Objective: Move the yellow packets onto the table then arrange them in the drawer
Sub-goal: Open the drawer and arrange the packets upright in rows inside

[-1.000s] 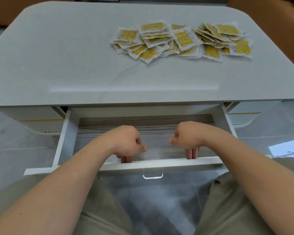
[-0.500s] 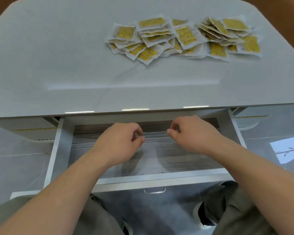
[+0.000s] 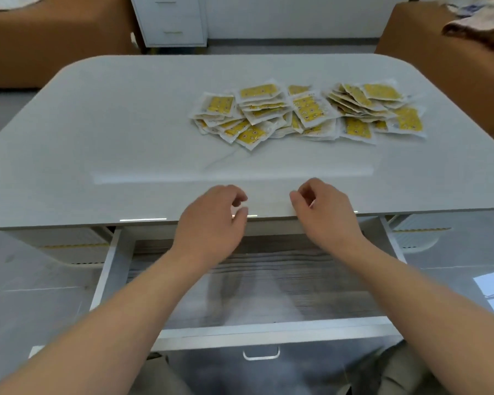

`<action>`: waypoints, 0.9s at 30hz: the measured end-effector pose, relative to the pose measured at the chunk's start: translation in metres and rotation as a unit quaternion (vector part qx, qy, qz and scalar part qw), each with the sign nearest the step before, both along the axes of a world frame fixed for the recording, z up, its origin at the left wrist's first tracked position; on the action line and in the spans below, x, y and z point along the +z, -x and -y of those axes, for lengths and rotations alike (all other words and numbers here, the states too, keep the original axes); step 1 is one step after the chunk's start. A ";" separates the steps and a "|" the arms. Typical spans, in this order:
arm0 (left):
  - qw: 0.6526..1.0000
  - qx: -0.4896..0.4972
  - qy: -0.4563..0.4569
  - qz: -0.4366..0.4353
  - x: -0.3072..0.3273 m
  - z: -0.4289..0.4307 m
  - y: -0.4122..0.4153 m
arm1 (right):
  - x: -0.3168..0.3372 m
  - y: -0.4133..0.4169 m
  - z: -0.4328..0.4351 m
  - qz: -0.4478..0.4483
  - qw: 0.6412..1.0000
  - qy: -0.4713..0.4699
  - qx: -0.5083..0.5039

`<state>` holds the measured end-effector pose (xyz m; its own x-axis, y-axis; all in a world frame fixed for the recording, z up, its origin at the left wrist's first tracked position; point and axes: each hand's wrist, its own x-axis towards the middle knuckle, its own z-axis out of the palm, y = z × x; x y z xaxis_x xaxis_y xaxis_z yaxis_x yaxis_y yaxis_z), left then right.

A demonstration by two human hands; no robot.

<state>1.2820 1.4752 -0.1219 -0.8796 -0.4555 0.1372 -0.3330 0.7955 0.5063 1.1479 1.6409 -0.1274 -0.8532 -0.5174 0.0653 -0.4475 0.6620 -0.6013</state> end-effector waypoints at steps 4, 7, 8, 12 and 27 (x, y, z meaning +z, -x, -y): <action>0.993 0.019 0.095 -0.063 0.003 0.031 0.067 | 0.001 0.056 0.029 -0.155 0.986 0.005 -0.063; 0.987 0.059 0.136 -0.067 -0.003 0.054 0.115 | 0.001 0.107 0.052 -0.221 0.969 -0.074 -0.076; 0.983 0.067 0.159 -0.067 -0.007 0.060 0.125 | -0.002 0.120 0.055 -0.221 0.966 -0.106 -0.078; 0.967 0.067 0.241 -0.058 -0.036 0.086 0.148 | -0.023 0.148 0.060 -0.232 0.950 -0.203 -0.055; 0.949 0.171 0.246 0.097 -0.041 0.107 0.175 | -0.028 0.180 0.076 -0.243 0.954 -0.167 -0.051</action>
